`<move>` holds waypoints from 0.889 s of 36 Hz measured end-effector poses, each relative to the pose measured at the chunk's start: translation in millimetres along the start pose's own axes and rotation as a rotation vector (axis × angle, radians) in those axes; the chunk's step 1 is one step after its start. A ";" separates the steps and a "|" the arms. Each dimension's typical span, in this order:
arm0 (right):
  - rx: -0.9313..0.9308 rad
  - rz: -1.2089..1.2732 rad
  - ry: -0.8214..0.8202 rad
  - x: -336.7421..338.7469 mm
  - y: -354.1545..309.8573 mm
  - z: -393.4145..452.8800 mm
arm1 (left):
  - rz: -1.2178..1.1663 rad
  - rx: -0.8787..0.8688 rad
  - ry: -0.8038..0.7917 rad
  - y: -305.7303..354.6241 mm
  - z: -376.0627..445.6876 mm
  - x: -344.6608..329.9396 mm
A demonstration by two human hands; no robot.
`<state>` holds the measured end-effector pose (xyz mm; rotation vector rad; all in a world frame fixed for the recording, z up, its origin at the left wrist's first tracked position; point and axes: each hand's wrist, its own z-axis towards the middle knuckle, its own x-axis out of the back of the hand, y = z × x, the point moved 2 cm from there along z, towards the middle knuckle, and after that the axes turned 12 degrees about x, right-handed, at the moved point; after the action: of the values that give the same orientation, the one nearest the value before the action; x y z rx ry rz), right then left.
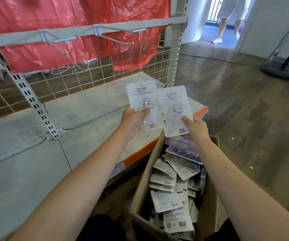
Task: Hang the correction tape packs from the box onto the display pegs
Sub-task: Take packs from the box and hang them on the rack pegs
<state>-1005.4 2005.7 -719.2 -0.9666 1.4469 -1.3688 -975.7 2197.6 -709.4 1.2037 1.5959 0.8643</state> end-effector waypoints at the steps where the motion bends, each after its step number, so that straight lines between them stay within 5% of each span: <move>1: 0.005 -0.009 0.033 3.1 1.2 1.9 | 0.005 -0.013 0.011 0.4 1.1 6.3; 17: 0.026 0.270 -0.090 -43.6 -21.8 -13.6 | 0.095 -0.069 0.052 15.9 -12.7 32.2; 26: 0.192 0.168 -0.154 -76.9 -75.1 -29.4 | 0.186 -0.213 -0.071 95.9 -57.8 2.5; 32: 0.315 0.059 -0.258 -97.9 -147.3 -22.6 | 0.115 -0.311 0.000 149.7 -81.4 3.1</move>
<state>-1003.8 2093.2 -563.9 -0.8518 1.0242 -1.3256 -1006.5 2241.2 -547.6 1.0786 1.3421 1.1402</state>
